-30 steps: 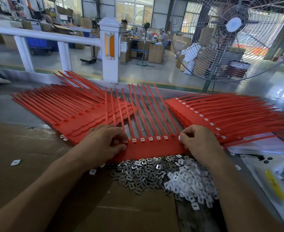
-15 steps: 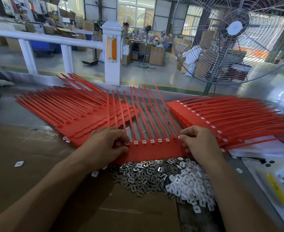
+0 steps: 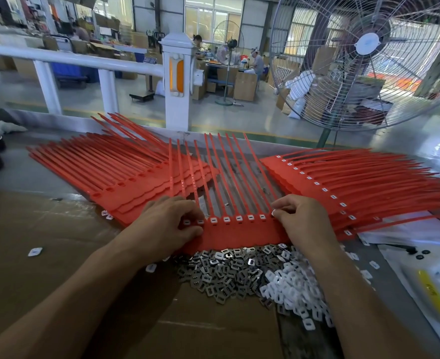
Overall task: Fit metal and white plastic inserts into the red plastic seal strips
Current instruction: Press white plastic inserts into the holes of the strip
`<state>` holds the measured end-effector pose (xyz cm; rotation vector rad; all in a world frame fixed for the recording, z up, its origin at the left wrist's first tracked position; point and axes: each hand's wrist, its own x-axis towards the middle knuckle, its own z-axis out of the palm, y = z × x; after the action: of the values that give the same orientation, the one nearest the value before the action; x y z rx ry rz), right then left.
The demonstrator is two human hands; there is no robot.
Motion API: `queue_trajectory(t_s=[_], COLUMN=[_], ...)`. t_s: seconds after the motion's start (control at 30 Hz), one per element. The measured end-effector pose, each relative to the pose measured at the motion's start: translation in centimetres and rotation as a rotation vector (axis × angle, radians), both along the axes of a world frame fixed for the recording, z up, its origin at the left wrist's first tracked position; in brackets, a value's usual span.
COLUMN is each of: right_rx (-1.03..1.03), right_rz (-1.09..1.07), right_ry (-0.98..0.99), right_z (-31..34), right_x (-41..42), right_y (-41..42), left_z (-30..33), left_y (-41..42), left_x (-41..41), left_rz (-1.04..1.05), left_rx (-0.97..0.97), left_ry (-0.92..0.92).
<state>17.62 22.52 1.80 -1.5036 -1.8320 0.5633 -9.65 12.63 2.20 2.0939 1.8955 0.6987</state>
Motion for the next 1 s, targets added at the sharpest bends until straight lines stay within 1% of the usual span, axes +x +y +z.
queue_trajectory(t_s=[0.13,0.47,0.7,0.77,0.83,0.93,1.0], right_rx=[0.037,0.033,0.031,0.021,0.011,0.047,0.083], right_rz=[-0.004,-0.043,-0.027,-0.013,0.012,0.042,0.045], right_ry=[-0.053,-0.057,-0.089,-0.149,-0.253,-0.459,-0.631], right_z=[-0.1,-0.4,0.0,0.4,0.8,1.3,1.5], right_x=[-0.3,-0.6,-0.3,-0.4,-0.4,-0.8,-1.0], right_y=[-0.2,-0.1,-0.4,-0.5,-1.0,-1.8,-2.1], left_z=[0.0,0.0,0.1,0.1,0.0,0.0,0.0], left_y=[-0.1,-0.2,-0.1,-0.1,-0.1,-0.1,-0.2], left_x=[0.0,0.1,0.1,0.1,0.1,0.1,0.2], left_rz=[0.003,0.013,0.013,0.013,0.016,0.012,0.008], left_rx=[-0.001,-0.005,-0.016,-0.014,-0.008,-0.015,-0.017], left_ry=[-0.007,-0.001,0.001,0.002,0.001,0.003,0.002])
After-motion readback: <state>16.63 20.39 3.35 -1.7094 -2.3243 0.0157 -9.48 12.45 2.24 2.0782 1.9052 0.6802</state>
